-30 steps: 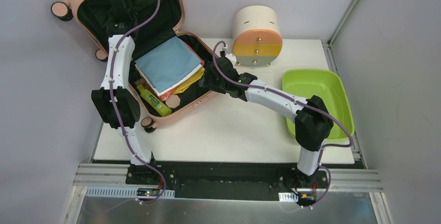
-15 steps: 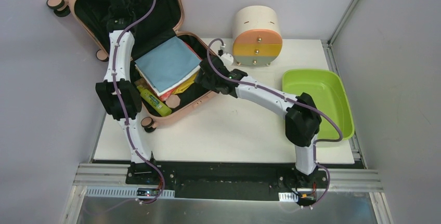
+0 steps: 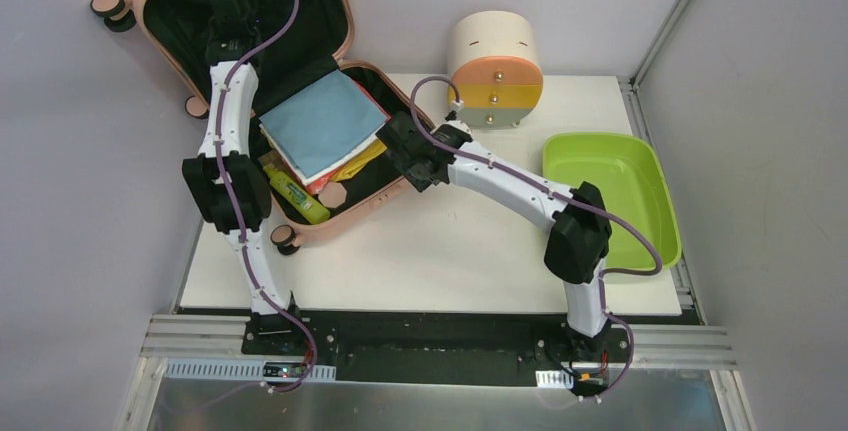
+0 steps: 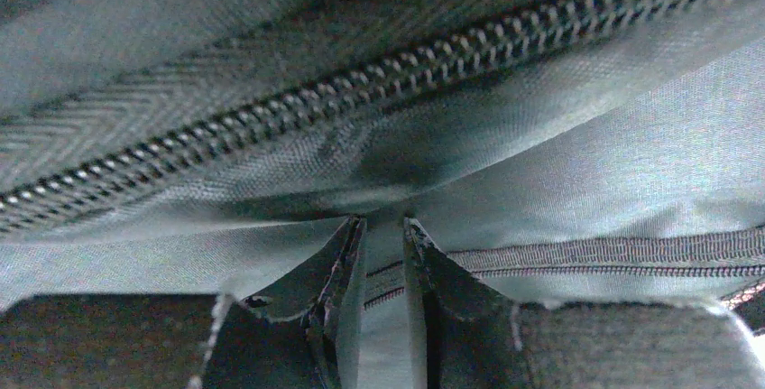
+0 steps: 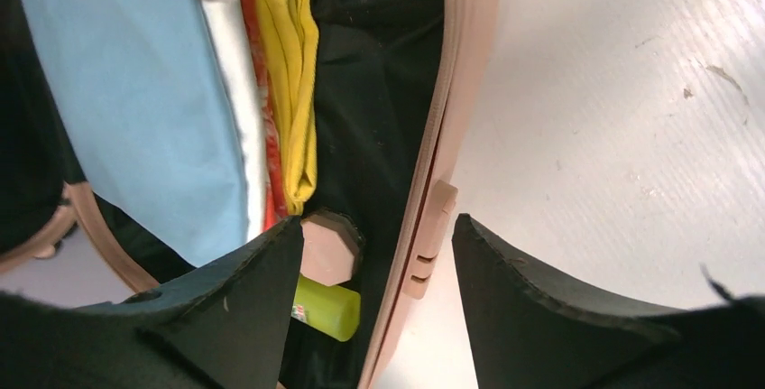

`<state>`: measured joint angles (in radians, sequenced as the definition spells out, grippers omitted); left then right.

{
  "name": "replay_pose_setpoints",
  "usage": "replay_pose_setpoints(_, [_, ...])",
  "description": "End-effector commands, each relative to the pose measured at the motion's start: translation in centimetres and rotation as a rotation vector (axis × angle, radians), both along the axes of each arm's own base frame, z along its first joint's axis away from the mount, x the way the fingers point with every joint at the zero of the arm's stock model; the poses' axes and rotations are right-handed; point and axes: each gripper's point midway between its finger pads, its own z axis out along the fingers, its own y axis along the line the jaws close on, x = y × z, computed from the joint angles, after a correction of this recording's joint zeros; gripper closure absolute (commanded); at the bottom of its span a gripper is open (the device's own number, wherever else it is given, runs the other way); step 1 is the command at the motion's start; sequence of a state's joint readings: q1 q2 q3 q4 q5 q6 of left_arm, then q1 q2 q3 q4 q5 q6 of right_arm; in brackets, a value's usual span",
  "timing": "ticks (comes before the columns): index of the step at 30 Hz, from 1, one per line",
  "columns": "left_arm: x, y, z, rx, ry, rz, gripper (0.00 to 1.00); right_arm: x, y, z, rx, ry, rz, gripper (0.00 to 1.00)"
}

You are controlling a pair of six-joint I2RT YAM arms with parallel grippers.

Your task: Open, take out, and arrange the luggage

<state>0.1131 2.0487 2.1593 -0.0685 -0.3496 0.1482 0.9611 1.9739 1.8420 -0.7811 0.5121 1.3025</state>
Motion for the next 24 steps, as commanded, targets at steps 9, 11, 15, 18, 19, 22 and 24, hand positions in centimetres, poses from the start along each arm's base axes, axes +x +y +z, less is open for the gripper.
replay_pose_setpoints(9, [-1.6, 0.2, 0.8, -0.029, -0.012, -0.002, 0.78, 0.7, 0.0, -3.3, 0.015, 0.054, -0.155, 0.38])
replay_pose_setpoints(11, [-1.7, 0.2, 0.8, -0.030, -0.011, -0.001, 0.78, 0.9, 0.1, -4.6, 0.016, 0.082, -0.143, 0.40])
replay_pose_setpoints(15, [-1.8, 0.1, 0.7, -0.024, -0.005, -0.005, 0.78, 0.2, -1.4, -6.2, -0.051, 0.107, -0.105, 0.57])
replay_pose_setpoints(18, [-2.0, 0.4, 0.8, -0.007, 0.003, 0.009, 0.78, -0.7, -4.1, -7.0, -0.128, 0.085, -0.072, 0.79])
replay_pose_setpoints(19, [-2.1, 0.6, 0.8, -0.009, 0.001, 0.019, 0.78, -1.0, -4.6, -7.3, -0.130, 0.079, -0.057, 0.85])
replay_pose_setpoints(22, [-2.2, 0.5, 0.7, -0.022, -0.002, 0.026, 0.78, -1.7, -5.2, -8.6, -0.112, 0.091, -0.017, 0.97])
replay_pose_setpoints(24, [-2.3, 0.6, 0.5, -0.020, 0.002, 0.046, 0.78, -2.0, -5.0, -9.2, -0.101, 0.099, 0.006, 1.00])
